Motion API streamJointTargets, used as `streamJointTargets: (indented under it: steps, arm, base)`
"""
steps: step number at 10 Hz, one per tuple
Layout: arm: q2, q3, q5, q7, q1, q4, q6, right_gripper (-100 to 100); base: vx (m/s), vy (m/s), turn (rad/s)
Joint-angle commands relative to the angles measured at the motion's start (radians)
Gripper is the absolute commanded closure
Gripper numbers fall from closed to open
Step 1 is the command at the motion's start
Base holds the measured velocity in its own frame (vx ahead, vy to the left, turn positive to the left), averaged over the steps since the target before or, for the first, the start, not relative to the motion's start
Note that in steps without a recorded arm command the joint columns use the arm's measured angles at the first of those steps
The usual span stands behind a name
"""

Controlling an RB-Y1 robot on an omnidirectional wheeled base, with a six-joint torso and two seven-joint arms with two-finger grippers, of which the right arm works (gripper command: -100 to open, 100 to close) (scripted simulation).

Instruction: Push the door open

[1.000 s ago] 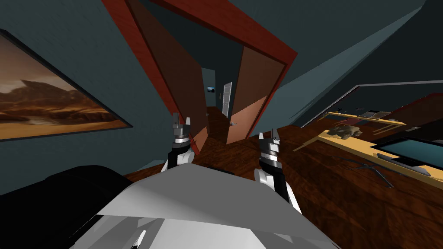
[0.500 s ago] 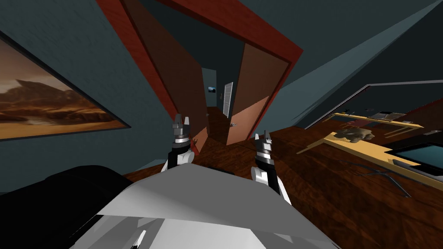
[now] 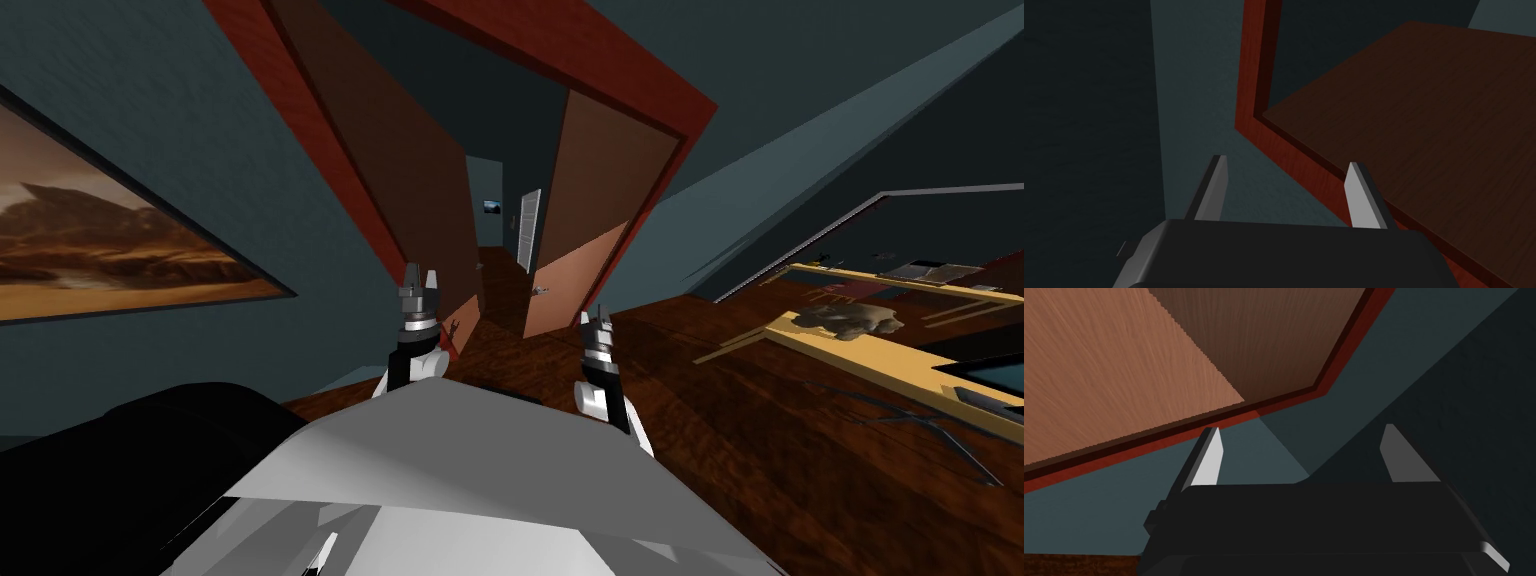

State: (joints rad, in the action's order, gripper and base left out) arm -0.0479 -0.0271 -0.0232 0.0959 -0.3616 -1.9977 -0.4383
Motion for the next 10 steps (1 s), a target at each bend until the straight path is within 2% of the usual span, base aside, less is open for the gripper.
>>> streamJointTargets:
  steps: [1, 2, 3, 4, 5, 6, 7, 8, 9, 10]
  arm:
    - [-0.001, -0.009, 0.001, -0.001, 0.025, 0.05, -0.022, -100]
    - [-0.001, -0.009, 0.001, -0.001, 0.025, 0.072, -0.022, -100]
    - [-0.003, -0.013, 0.003, -0.001, 0.046, 0.099, -0.036, -100]
    - [-0.003, -0.013, 0.003, -0.001, 0.046, 0.121, -0.036, -100]
    - [-0.006, -0.018, 0.004, -0.001, 0.067, 0.155, -0.049, -100]
    - [-0.006, -0.018, 0.004, -0.001, 0.067, 0.17, -0.049, -100]
    - [-0.008, -0.022, 0.006, -0.001, 0.088, 0.205, -0.063, -100]
    - [-0.008, -0.022, 0.006, -0.001, 0.088, 0.221, -0.063, -100]
    - [-0.01, -0.027, 0.008, -0.001, 0.111, 0.259, -0.078, -100]
    - [-0.01, -0.027, 0.008, -0.001, 0.111, 0.274, -0.078, -100]
  base:
    - [0.067, -0.047, 0.071]
    - [0.059, -0.037, 0.025]
    - [0.059, -0.032, 0.036]
    - [0.05, -0.029, 0.025]
    - [0.046, -0.033, 0.042]
    - [0.039, -0.035, 0.028]
    - [0.052, -0.048, 0.047]
    - [0.044, -0.04, 0.037]
    - [0.055, -0.044, 0.047]
    - [0.042, -0.033, 0.034]
